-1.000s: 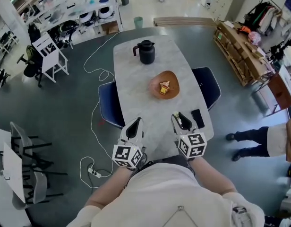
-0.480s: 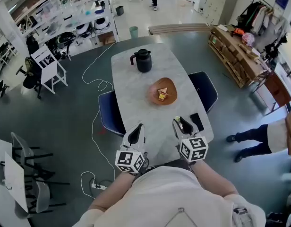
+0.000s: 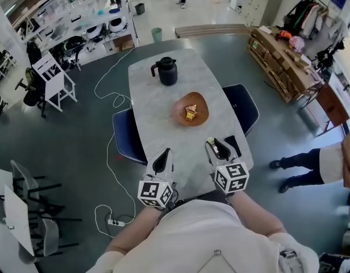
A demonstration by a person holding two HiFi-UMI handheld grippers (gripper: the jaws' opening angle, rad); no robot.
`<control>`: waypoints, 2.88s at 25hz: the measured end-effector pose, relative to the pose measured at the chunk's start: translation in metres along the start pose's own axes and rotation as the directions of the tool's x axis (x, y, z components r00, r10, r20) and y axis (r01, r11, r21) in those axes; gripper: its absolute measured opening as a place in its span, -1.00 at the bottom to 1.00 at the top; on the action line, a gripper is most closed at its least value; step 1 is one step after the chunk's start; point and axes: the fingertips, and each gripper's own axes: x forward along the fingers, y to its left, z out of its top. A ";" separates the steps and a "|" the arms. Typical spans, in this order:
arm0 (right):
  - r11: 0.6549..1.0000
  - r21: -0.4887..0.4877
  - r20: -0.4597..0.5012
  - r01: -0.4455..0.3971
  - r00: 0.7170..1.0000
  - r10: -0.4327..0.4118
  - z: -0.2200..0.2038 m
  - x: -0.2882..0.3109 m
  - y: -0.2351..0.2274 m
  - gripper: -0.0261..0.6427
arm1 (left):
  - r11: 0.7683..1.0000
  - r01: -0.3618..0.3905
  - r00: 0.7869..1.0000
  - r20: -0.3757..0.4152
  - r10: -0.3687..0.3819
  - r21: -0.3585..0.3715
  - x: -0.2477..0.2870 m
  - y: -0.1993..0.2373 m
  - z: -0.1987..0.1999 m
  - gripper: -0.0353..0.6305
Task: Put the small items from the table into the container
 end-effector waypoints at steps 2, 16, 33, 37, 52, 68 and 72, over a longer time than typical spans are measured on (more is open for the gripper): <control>1.000 -0.013 -0.006 -0.014 1.000 0.014 0.001 0.008 -0.005 -0.51 | 1.000 -0.010 1.000 -0.003 0.010 0.000 0.007 0.001 -0.001 -0.88; 0.983 -0.104 -0.271 -0.150 0.956 0.117 -0.039 0.200 -0.083 -0.51 | 0.965 -0.261 0.964 -0.054 0.259 -0.023 0.022 0.072 -0.013 -0.88; 0.947 -0.152 -0.712 -0.283 0.696 0.093 -0.209 0.401 -0.113 -0.50 | 0.792 -0.602 0.793 -0.195 0.577 -0.105 -0.032 0.136 -0.082 -0.88; 0.947 -0.178 -0.738 -0.265 0.673 0.049 -0.226 0.404 -0.119 -0.49 | 0.781 -0.615 0.783 -0.200 0.589 -0.110 -0.040 0.133 -0.087 -0.88; 0.968 -0.138 -0.363 -0.209 0.920 0.147 -0.090 0.302 -0.068 -0.54 | 0.830 -0.551 0.833 -0.121 0.540 -0.088 -0.071 0.129 -0.056 -0.88; 0.978 -0.040 0.062 -0.206 0.976 0.208 0.047 0.038 0.016 -0.61 | 0.986 -0.169 0.985 -0.014 0.169 0.010 -0.020 0.037 0.001 -0.88; 0.982 -0.012 0.098 -0.188 0.977 0.188 0.049 0.004 0.010 -0.61 | 0.995 -0.094 0.995 -0.019 0.095 0.027 -0.010 0.005 0.000 -0.88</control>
